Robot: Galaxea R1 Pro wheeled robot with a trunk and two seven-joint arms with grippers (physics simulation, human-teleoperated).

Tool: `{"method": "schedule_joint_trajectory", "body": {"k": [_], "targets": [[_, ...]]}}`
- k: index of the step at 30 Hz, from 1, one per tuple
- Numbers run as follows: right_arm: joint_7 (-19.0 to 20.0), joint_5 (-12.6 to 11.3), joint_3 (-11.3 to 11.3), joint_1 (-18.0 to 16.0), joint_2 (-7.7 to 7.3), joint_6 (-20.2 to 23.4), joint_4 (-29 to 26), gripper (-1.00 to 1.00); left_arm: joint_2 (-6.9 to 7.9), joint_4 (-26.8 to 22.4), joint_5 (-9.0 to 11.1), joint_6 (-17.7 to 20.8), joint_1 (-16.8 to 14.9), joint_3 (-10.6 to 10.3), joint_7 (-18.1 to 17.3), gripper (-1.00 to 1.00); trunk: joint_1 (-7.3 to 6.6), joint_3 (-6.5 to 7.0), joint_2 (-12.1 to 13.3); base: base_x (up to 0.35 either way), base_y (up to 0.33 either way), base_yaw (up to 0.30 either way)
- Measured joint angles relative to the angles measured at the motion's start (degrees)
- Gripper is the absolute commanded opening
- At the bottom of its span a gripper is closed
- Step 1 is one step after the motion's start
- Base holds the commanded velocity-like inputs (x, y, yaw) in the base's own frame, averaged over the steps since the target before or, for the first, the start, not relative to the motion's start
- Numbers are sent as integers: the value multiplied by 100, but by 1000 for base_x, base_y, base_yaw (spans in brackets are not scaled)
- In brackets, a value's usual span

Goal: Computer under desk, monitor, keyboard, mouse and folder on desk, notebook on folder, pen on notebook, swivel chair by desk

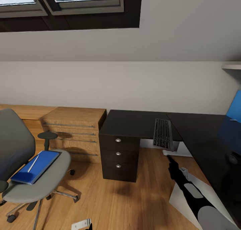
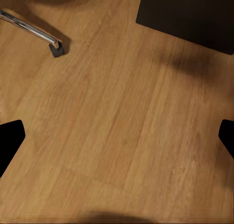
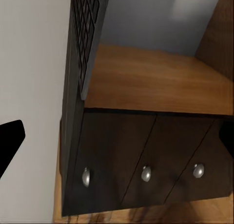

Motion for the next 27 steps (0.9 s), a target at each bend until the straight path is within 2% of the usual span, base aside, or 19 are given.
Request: {"method": "schedule_joint_trajectory", "body": {"k": [7, 10, 17, 20, 21, 23, 24, 27], "targets": [[-226, -2, 194, 0, 2, -92, 149, 100, 0, 70, -5, 2, 0, 2, 1, 100, -154, 126, 281, 0, 0, 0], [-489, 14, 349, -1, 9, -188, 169, 100, 4, 191, -5, 7, 0, -7, 1, 100, -220, 180, 401, 0, 0, 0], [-1329, 306, 952, -1, 107, -522, 164, 100, 6, 406, -8, 13, 0, -17, 0, 100, -373, 305, 682, 0, 0, 0], [-1741, 528, 1177, 0, 245, -852, 159, 100, -1, 445, -13, 14, 0, -18, 0, 100, -439, 359, 802, 0, 0, 0], [-2003, 685, 1282, 0, 358, -1159, 164, 100, -6, 462, -14, 15, 0, -22, -2, 100, -461, 377, 842, 0, 0, 0], [-2240, 834, 1358, -1, 476, -1510, 179, 100, -8, 479, -16, 15, 0, -24, -4, 100, -505, 413, 923, 0, 0, 0], [-2752, 1277, 1474, -1, 737, -2251, 262, 100, -8, 524, -17, 16, -1, -28, -8, 100, -527, 431, 963, 0, 0, 0], [-2930, 1561, 1506, -1, 937, -2542, 664, 100, -6, 541, -17, 16, 0, -28, -9, 100, -593, 485, 1083, 0, 0, 0]]}}
